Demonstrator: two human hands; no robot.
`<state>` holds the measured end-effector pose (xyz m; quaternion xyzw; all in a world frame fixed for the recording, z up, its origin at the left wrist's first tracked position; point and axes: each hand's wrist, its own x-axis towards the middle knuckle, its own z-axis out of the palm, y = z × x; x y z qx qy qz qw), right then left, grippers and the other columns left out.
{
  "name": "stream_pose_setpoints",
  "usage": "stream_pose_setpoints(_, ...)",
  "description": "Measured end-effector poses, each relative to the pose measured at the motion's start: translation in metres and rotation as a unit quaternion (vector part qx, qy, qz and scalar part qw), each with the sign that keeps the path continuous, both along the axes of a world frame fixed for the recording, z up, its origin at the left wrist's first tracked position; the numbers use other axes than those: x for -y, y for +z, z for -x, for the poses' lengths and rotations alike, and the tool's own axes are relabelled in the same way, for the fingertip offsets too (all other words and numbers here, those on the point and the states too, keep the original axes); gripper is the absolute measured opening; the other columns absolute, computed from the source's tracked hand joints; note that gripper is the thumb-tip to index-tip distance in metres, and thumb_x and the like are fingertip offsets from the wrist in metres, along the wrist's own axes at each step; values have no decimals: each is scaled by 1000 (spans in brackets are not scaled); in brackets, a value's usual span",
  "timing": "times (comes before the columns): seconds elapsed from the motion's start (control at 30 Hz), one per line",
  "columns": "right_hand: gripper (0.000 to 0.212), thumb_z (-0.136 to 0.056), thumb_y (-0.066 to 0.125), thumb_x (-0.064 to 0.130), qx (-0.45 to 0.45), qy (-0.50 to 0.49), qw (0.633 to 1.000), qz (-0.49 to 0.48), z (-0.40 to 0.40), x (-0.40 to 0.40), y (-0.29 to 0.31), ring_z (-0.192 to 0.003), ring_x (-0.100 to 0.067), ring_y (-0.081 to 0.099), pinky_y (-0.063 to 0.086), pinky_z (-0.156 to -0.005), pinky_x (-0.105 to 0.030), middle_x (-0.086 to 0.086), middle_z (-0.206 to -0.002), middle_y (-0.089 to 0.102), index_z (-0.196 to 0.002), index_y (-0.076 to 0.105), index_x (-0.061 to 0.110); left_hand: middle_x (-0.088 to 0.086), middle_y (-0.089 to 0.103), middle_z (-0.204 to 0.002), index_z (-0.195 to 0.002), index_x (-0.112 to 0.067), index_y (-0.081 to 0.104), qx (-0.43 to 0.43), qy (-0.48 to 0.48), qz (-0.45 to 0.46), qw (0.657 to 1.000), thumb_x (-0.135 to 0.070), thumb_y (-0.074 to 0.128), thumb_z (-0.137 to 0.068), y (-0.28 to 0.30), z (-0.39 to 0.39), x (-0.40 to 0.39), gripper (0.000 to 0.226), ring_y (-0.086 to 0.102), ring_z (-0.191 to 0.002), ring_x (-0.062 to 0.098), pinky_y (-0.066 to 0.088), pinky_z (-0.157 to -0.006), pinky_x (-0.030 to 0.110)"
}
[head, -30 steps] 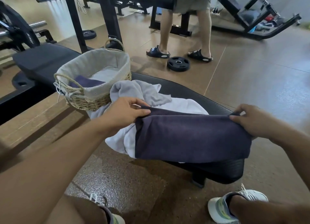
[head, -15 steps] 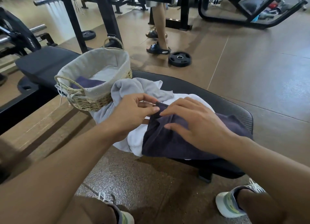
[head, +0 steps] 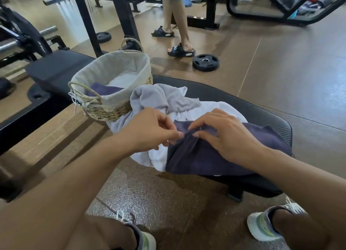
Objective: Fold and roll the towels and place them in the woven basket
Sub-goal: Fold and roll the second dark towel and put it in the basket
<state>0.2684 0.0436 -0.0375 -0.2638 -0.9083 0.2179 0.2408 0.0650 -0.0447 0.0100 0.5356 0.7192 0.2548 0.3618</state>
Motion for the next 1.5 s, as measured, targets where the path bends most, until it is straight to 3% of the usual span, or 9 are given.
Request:
stream_pose_setpoints(0.23, 22, -93, 69, 13, -10, -38, 998, 49, -1, 3, 0, -96, -1, 58, 43, -84, -16, 12, -96, 67, -100, 65, 34, -4, 75, -70, -87, -17, 76, -5, 14, 20, 1000, -14, 75, -86, -13, -7, 1, 3, 67, -58, 3, 49, -46, 18)
stream_pose_setpoints(0.43, 19, -92, 70, 10, -64, -45, 985, 151, 3, 5, 8, -84, 0, 65, 43, -76, -13, 13, -89, 75, -88, 59, 25, -21, 68, -67, -72, -27, 64, -102, 41, -84, 990, -29, 84, -70, -27, -8, -3, 20, 67, -68, 2, 56, -73, 34)
stream_pose_setpoints(0.57, 20, -92, 71, 7, -88, -40, 973, 210, 4, 4, 8, -88, -8, 71, 54, -83, -29, 8, -90, 77, -87, 58, 22, -13, 72, -74, -80, -28, 58, -91, 17, -61, 994, -23, 85, -65, -25, -5, -1, 31, 68, -72, 6, 58, -77, 42)
stream_pose_setpoints(0.73, 21, -91, 74, 9, -67, -44, 966, 245, 4, 3, 8, -82, -3, 70, 49, -75, -19, 6, -90, 77, -87, 57, 20, -18, 64, -83, -89, -34, 50, -215, -41, -100, 971, -32, 74, -70, -25, -9, 0, 31, 60, -81, 5, 53, -77, 40)
stream_pose_setpoints(0.93, 17, -90, 75, 12, -59, -47, 966, 249, 3, 4, 10, -83, -1, 70, 47, -73, -13, 8, -86, 76, -90, 59, 19, -18, 69, -85, -97, -35, 55, -170, -47, -131, 976, -21, 63, -86, -23, -10, 0, 20, 59, -72, -2, 54, -80, 37)
stream_pose_setpoints(1.1, 18, -91, 73, 13, -53, -48, 970, 232, 2, 5, 10, -81, -3, 67, 44, -72, -13, 12, -85, 74, -89, 59, 24, -13, 66, -92, -99, -32, 53, -101, -80, -85, 988, 0, 43, -89, -22, -7, -1, 35, 64, -93, 14, 51, -87, 42)
stream_pose_setpoints(1.27, 18, -91, 72, 11, -24, -36, 979, 200, 1, 7, 10, -78, -1, 64, 41, -72, -12, 10, -87, 73, -91, 58, 23, -10, 67, -84, -99, -28, 55, -117, -40, -98, 987, 6, 48, -85, -20, 2, -1, 38, 63, -80, 6, 51, -75, 27)
stream_pose_setpoints(1.37, 20, -91, 72, 11, -25, -41, 980, 196, 1, 8, 10, -81, -1, 65, 42, -73, -12, 11, -87, 73, -91, 57, 25, -6, 70, -67, -80, -22, 63, -124, 19, -89, 988, -26, 72, -88, -10, 9, -2, 13, 67, -64, 7, 48, -62, 22)
stream_pose_setpoints(1.5, 23, -90, 74, 13, -36, -52, 978, 198, 0, 9, 8, -85, -2, 67, 43, -73, -12, 14, -87, 74, -88, 56, 29, 4, 72, -59, -74, -9, 76, -25, 7, 60, 998, -42, 61, -97, 1, 1, 5, 43, 64, -49, 14, 42, -47, 18)
